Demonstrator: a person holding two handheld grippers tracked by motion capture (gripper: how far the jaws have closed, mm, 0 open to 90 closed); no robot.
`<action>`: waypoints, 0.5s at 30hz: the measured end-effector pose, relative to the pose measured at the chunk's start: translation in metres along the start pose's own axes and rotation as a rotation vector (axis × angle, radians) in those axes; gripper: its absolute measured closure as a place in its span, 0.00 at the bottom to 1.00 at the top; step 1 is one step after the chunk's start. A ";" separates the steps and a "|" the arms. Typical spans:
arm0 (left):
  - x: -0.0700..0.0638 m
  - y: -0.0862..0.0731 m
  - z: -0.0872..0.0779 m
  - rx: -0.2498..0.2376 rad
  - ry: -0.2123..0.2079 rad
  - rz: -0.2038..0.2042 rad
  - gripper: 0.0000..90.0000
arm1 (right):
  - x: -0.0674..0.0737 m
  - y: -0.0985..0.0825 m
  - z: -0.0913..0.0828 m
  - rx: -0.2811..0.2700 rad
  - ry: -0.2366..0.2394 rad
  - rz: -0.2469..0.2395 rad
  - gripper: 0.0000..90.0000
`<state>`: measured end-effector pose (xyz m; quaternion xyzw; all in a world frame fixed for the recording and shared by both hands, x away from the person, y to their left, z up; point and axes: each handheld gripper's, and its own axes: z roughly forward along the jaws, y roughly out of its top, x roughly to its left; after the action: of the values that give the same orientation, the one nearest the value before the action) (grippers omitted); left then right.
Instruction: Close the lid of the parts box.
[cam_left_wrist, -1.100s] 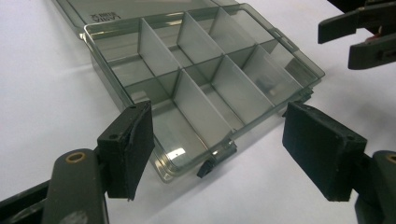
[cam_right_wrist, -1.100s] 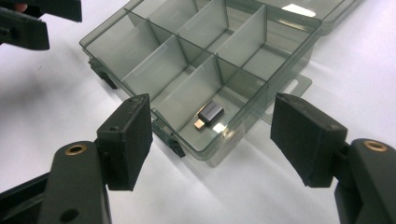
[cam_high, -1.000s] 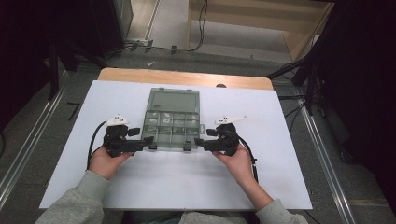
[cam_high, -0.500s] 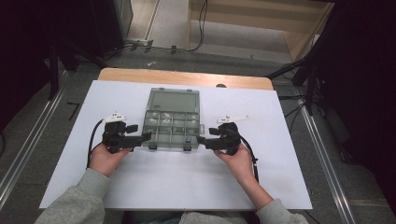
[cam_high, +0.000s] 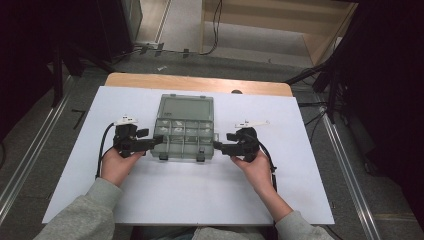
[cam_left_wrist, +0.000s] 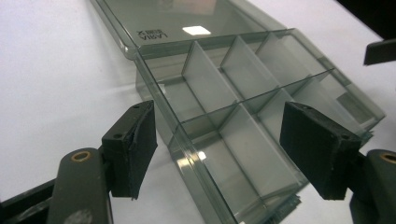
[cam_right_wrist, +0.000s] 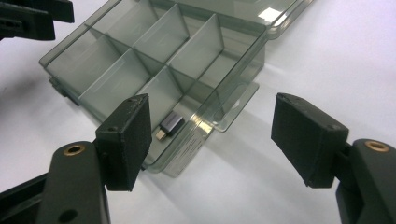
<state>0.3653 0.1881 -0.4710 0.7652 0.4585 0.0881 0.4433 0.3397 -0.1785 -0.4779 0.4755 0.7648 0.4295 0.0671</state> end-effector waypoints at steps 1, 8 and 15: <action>0.000 0.001 0.001 0.000 -0.003 -0.005 0.30 | -0.001 0.001 0.001 -0.001 -0.002 0.002 0.30; 0.001 0.010 0.009 0.007 0.004 0.003 0.30 | -0.003 0.008 0.005 -0.008 -0.011 0.010 0.30; 0.003 0.020 0.017 -0.001 0.004 0.023 0.32 | -0.006 0.017 0.012 -0.011 -0.021 0.009 0.31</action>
<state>0.3883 0.1764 -0.4670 0.7700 0.4503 0.0950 0.4419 0.3603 -0.1735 -0.4749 0.4832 0.7595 0.4288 0.0757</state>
